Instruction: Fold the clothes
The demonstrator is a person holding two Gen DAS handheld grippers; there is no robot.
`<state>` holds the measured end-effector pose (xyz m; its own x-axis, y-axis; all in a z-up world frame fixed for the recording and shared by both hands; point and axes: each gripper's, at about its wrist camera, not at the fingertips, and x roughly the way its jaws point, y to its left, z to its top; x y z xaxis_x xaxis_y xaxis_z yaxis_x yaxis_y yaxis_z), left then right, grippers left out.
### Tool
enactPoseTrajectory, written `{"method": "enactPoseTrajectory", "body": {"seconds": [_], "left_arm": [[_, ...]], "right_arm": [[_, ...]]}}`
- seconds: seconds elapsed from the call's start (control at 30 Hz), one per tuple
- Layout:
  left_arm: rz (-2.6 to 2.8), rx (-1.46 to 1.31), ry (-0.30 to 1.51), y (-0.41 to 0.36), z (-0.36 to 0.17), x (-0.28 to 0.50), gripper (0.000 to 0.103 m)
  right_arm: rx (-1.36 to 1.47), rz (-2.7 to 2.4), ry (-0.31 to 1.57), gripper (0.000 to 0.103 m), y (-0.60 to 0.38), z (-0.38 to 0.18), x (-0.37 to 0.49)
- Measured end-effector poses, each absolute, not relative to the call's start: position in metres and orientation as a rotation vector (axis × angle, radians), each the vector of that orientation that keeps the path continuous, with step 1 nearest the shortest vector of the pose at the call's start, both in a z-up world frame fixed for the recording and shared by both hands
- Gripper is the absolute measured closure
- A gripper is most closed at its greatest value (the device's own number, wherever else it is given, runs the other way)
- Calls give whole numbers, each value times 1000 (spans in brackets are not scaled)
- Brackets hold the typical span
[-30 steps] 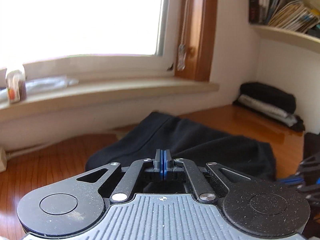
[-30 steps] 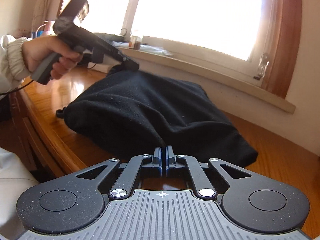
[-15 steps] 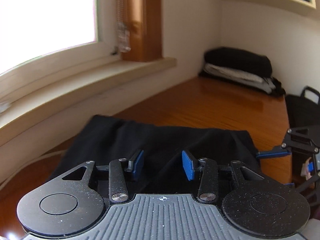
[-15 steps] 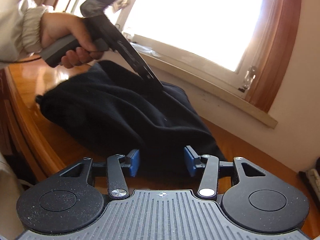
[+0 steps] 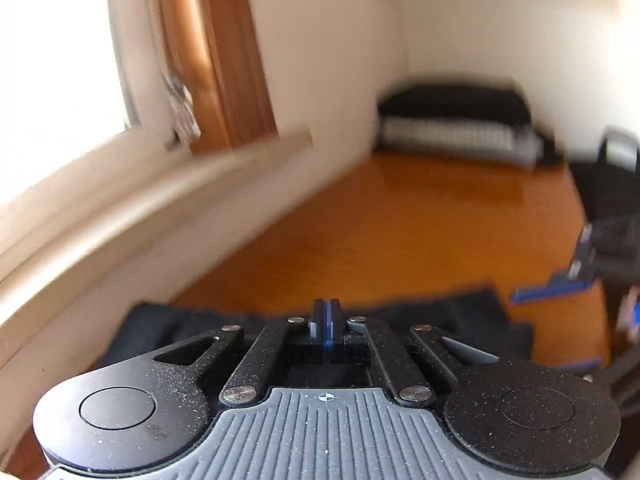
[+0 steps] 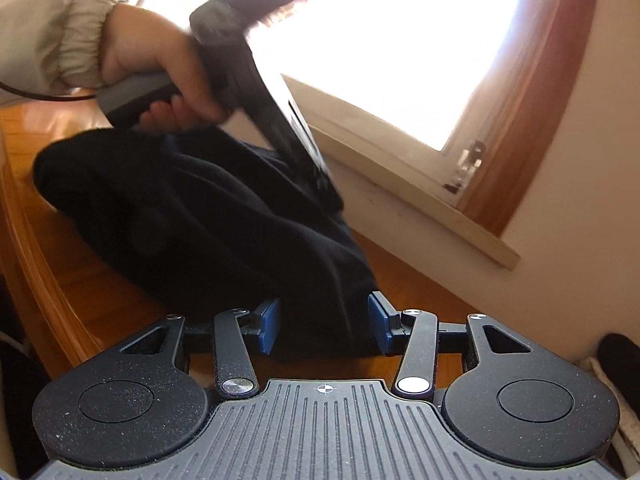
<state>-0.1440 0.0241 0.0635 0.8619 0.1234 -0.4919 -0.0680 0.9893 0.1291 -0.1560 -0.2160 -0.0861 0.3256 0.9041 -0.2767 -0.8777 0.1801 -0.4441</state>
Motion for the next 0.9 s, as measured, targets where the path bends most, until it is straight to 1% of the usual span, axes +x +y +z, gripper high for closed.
{"method": "enactPoseTrajectory", "body": {"seconds": [0.03,0.17,0.2,0.23,0.27,0.3,0.33,0.5,0.57,0.6,0.63,0.67,0.77,0.8,0.83,0.87,0.9], "left_arm": [[94,69,482,29,68,-150,103],[57,19,497,41,68,-155,103],[52,22,510,39,67,-154,101],[45,27,525,37,65,-153,89],[25,54,551,32,63,-152,83],[8,80,576,28,60,-151,71],[8,102,593,23,57,-152,63],[39,201,673,10,46,-148,58],[32,213,692,10,45,-146,58],[28,214,697,12,44,-145,59],[24,213,701,13,43,-144,79],[17,203,701,14,43,-143,102],[27,135,628,22,49,-150,102],[34,107,597,25,52,-154,102],[40,79,566,29,55,-158,103],[46,51,534,32,59,-162,103],[53,23,503,35,62,-165,103]], "right_arm": [[-574,1249,-47,56,-218,-85,-153],[-632,1211,-59,56,-213,-86,-145],[-645,1204,-58,56,-212,-87,-143],[-657,1197,-57,56,-212,-88,-142],[-670,1190,-56,56,-211,-89,-140],[-671,1187,-50,56,-210,-89,-139],[-653,1190,-34,56,-209,-89,-136],[-636,1214,-27,56,-205,-91,-133],[-641,1233,-40,56,-205,-92,-133],[-641,1245,-46,56,-206,-92,-134],[-637,1258,-51,57,-207,-92,-136],[-634,1267,-55,57,-208,-92,-137],[-621,1293,-54,57,-206,-90,-133],[-616,1303,-53,61,-205,-89,-132],[-610,1316,-48,67,-205,-89,-131],[-607,1329,-42,80,-205,-89,-130],[-607,1333,-42,90,-206,-88,-131]]}}
